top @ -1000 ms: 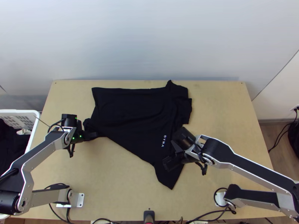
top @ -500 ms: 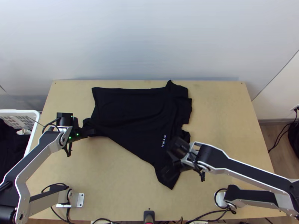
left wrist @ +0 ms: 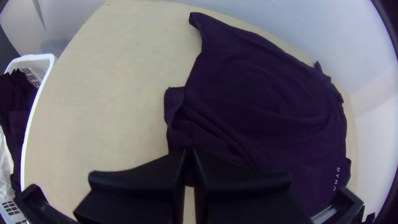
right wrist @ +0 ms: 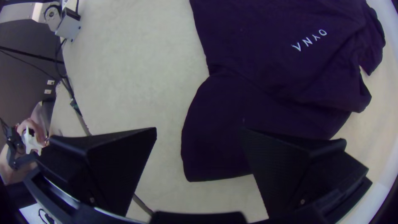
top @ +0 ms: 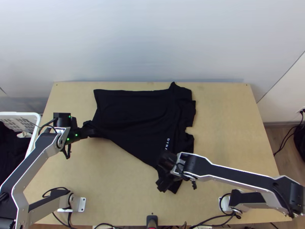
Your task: Fold the t-shirt
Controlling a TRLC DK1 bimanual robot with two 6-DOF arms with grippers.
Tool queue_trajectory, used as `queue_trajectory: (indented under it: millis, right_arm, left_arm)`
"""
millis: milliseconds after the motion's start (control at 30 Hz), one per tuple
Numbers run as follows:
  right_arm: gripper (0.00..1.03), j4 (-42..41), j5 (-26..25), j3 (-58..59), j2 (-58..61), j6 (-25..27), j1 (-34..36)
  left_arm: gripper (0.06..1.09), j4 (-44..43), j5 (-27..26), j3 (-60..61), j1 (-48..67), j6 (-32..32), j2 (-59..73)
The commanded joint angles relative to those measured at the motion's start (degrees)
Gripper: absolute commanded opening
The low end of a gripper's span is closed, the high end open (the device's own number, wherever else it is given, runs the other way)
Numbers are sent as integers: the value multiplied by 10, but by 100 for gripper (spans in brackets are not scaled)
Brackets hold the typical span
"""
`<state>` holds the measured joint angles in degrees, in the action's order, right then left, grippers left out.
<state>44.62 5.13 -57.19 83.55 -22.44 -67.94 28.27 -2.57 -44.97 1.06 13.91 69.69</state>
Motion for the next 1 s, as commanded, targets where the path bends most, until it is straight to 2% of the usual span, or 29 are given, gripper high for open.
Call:
queue_trajectory:
  millis: [0,200,233,433,500,533,667,833,967]
  right_arm:
    - [93,-39,-25,8,46,-9,-8]
    - [92,-81,-31,41,53,-16,-4]
    - [90,-88,-31,47,53,-16,-4]
    - [41,-127,-52,61,55,2,-4]
    - [9,-131,-67,59,54,20,-3]
    - [3,-131,-71,59,54,26,-3]
    - [3,-120,-130,51,27,37,1]
    - [3,-51,-139,-10,-16,47,87]
    - [3,-2,-139,-96,-63,74,161]
  left_arm:
    - [9,6,0,-6,-1,3,-8]
    - [9,13,0,-12,-1,10,-12]
    - [9,13,0,-12,-2,10,-13]
    - [9,19,0,-13,-6,9,-20]
    - [9,21,0,-13,-7,9,-24]
    - [9,22,1,-14,-8,9,-25]
    - [9,33,0,-24,-11,10,-31]
    - [9,71,0,-78,-17,27,-52]
    - [9,109,0,-157,-19,45,-56]
